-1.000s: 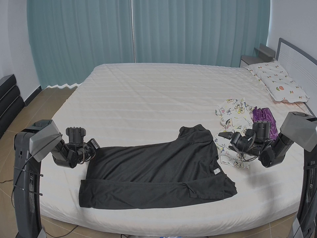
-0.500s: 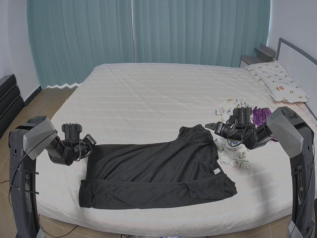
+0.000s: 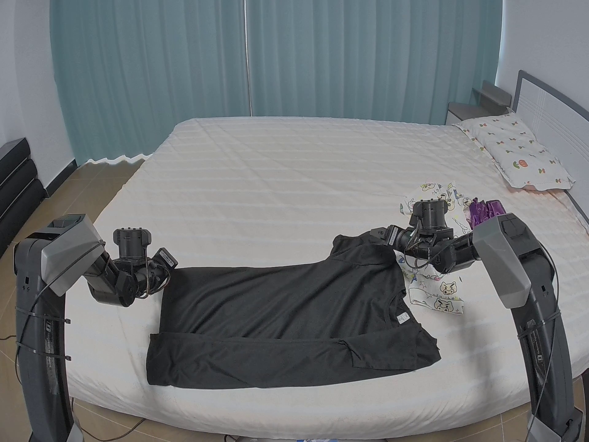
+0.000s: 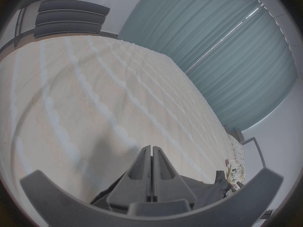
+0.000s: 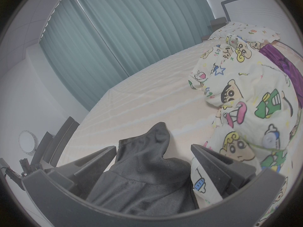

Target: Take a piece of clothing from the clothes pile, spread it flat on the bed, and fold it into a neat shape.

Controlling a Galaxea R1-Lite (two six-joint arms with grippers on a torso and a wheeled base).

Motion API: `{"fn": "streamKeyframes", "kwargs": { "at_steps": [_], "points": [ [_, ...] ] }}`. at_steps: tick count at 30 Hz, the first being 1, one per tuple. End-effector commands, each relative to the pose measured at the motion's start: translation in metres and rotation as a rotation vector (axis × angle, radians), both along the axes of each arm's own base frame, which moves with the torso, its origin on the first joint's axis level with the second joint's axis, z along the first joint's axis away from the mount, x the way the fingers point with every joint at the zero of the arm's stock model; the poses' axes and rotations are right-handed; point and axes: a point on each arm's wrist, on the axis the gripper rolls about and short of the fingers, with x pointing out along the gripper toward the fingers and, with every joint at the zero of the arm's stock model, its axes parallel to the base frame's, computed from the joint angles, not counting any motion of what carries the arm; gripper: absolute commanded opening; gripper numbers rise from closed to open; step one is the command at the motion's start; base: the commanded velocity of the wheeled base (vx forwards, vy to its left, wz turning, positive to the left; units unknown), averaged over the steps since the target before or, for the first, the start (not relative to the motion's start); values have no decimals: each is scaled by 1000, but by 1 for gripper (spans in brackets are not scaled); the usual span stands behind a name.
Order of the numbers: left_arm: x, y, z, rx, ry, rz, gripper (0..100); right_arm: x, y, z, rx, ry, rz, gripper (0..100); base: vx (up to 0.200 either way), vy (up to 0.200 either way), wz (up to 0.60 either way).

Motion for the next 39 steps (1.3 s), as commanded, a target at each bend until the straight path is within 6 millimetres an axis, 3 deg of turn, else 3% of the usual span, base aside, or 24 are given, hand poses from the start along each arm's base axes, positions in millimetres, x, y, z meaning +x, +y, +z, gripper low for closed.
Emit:
{"fn": "streamKeyframes", "kwargs": {
  "at_steps": [1,5,6,18,30,39],
  "points": [
    [-1,1,1,-2,0,3,0,5,3,-21,-5,18,-2,100,0,0,0],
    [-1,1,1,-2,0,3,0,5,3,-26,-6,24,-5,100,0,0,0],
    [-1,1,1,-2,0,3,0,6,3,-26,-5,21,-5,0,0,0,0],
    [0,4,5,-4,-12,11,0,8,-2,-1,49,-7,-56,0,0,0,0],
    [0,8,6,-5,-15,21,0,5,-1,3,64,-3,-63,0,0,0,0],
    [0,17,16,-18,-42,49,0,-2,-8,29,115,-48,-109,0,0,0,0]
  ]
}}
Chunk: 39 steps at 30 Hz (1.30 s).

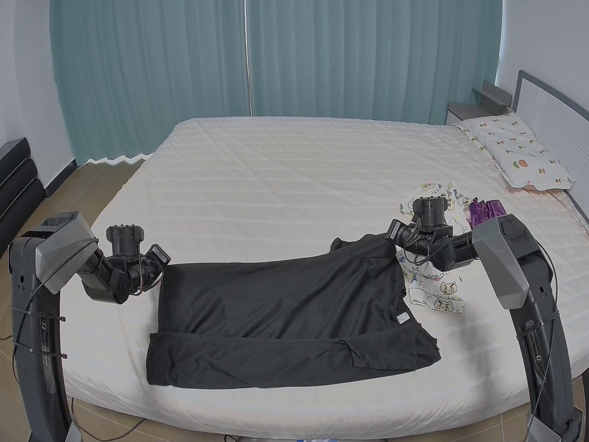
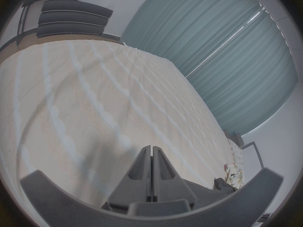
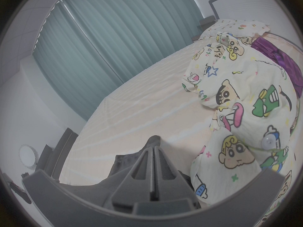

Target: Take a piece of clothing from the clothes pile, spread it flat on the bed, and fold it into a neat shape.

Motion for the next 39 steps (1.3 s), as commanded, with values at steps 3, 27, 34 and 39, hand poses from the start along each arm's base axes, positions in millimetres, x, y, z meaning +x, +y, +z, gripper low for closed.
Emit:
{"fn": "streamKeyframes", "kwargs": {
  "at_steps": [3,27,34,39],
  "points": [
    [0,8,12,-14,-31,26,0,-12,-3,26,46,-68,-12,0,0,0,0],
    [-7,20,36,-16,-71,45,0,-36,-4,36,71,-106,26,0,0,0,0],
    [-9,27,41,-14,-81,60,0,-36,3,26,67,-101,46,0,0,0,0],
    [-10,28,40,-14,-79,61,0,-34,6,37,86,-173,50,0,0,0,0]
  ]
}}
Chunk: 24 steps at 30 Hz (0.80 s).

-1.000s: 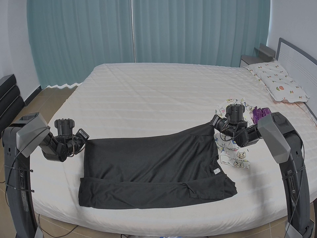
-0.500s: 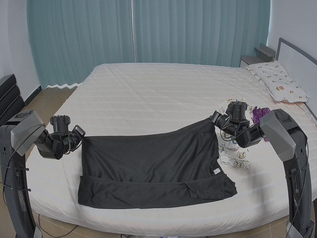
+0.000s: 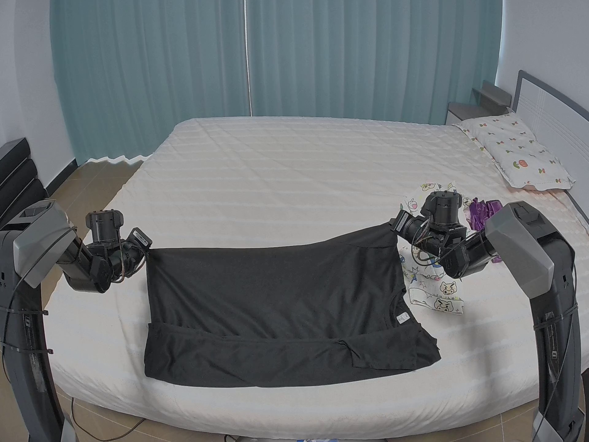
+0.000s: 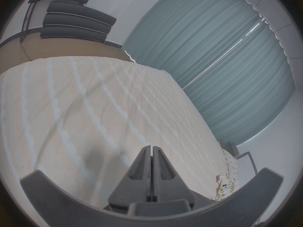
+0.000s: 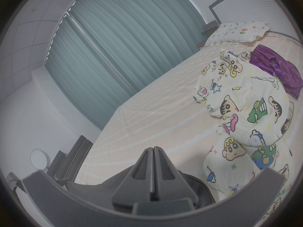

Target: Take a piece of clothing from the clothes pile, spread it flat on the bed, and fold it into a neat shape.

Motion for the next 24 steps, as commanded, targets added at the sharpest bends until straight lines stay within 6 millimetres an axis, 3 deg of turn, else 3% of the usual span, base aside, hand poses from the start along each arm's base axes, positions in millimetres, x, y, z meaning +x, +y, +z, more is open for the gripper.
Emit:
{"fn": "streamKeyframes", "kwargs": {
  "at_steps": [1,5,9,19,24],
  "points": [
    [-1,1,2,0,-2,2,0,1,2,6,6,-31,3,0,0,0,0],
    [-2,1,5,1,-10,2,0,-1,-6,19,11,-52,-10,0,0,0,0],
    [-2,3,8,1,-16,8,0,-8,-6,4,-6,-4,-5,0,0,0,0],
    [-7,3,11,4,-13,3,0,-11,-11,17,13,-32,-16,0,0,0,0],
    [-7,2,11,49,-6,-23,0,-27,-21,22,17,-11,6,0,0,0,0]
  ]
}}
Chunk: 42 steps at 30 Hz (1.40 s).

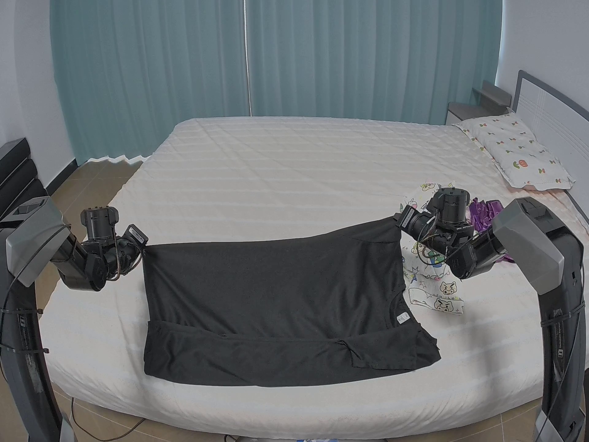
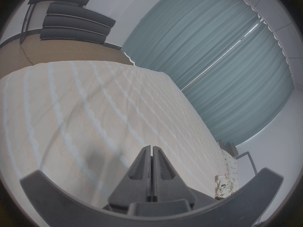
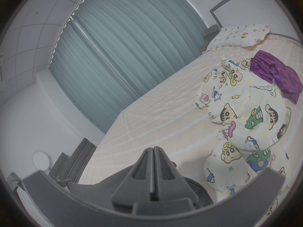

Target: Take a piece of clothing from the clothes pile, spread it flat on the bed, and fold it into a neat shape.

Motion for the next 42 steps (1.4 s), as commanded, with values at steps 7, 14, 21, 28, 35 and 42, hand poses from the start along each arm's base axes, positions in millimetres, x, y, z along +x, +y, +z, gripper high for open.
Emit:
{"fn": "streamKeyframes", "kwargs": {
  "at_steps": [7,14,21,28,35,42],
  "points": [
    [-3,-2,-3,97,21,-60,0,-32,-11,9,-5,47,44,0,0,0,0],
    [-19,-4,-10,98,69,-73,0,-47,-16,6,-38,83,83,0,0,0,0],
    [-40,-8,-27,145,162,-116,0,-75,-25,-6,-104,155,141,0,0,0,0],
    [-55,-12,-38,166,218,-146,0,-92,-28,-27,-194,219,184,0,0,0,0],
    [-81,-17,-59,230,271,-204,0,-113,-30,-49,-297,294,244,0,0,0,0],
    [-96,-25,-75,285,342,-275,0,-119,-25,-70,-329,352,277,0,0,0,0]
  ]
}}
